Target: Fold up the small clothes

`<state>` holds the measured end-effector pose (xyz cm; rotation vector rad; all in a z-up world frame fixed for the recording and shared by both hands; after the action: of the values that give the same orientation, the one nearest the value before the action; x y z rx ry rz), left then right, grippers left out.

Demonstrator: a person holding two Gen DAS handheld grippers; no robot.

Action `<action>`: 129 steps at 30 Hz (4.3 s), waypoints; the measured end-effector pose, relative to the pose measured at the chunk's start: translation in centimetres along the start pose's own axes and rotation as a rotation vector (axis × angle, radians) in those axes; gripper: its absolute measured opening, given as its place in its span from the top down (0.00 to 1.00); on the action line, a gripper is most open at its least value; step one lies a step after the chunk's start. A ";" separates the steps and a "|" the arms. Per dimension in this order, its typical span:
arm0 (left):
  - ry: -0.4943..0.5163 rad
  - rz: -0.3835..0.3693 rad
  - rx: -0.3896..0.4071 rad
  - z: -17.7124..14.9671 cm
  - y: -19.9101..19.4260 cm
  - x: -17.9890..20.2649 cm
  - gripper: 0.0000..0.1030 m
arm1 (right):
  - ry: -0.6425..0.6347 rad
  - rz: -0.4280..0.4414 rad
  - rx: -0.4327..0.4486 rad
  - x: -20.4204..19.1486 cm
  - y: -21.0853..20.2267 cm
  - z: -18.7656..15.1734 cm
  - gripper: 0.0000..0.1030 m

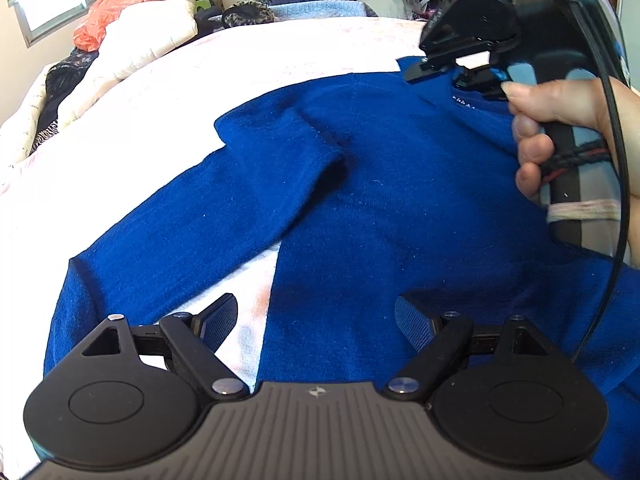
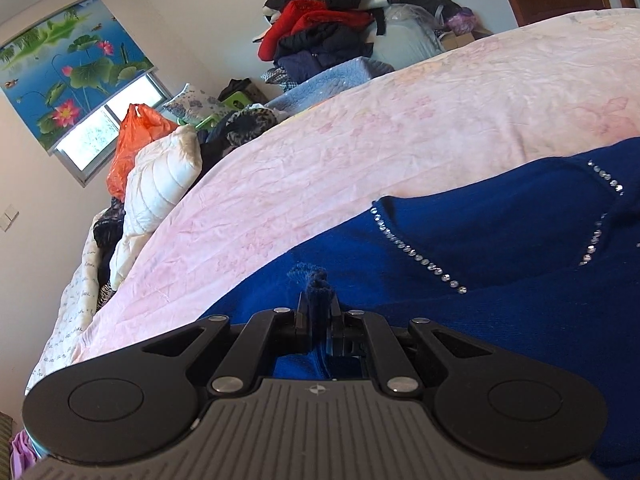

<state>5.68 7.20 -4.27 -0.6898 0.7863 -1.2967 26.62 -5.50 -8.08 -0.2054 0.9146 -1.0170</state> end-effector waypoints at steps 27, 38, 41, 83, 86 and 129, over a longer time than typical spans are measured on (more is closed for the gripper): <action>-0.019 -0.011 -0.003 -0.2 -0.6 -0.9 0.16 | -0.005 0.128 -0.193 -0.2 1.4 -1.8 0.44; -0.089 0.063 0.029 -1.9 -3.2 -6.2 0.16 | -0.340 0.180 -0.139 -6.8 -2.4 -4.3 0.37; -0.159 0.134 0.018 -2.8 -3.7 -10.3 0.16 | -0.398 0.244 -0.191 -8.9 -2.9 -5.5 0.37; -0.284 0.547 0.114 -5.5 -5.0 -24.5 0.16 | -0.367 0.387 -0.412 -21.6 1.7 -13.0 0.15; -0.187 0.537 0.115 -4.0 -2.5 -22.0 0.16 | -0.357 0.327 -0.352 -19.8 2.2 -12.4 0.15; -0.735 0.515 0.136 -8.2 -8.3 -35.8 0.09 | -1.705 0.242 0.027 -34.3 1.6 -33.3 0.92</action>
<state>-9.08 41.25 2.04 -0.7241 0.2354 -0.5487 -3.95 31.14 -10.54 -0.7523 -0.6253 -0.3287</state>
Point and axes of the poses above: each gripper's, at about its wrist camera, not at the fingertips, and y roughly the way its jaws point, x to its right, z to its top, the point moved 1 cm from there along y, roughly the way its jaws point, and after that the axes turned 4 degrees about -x, right-handed, at the moved point
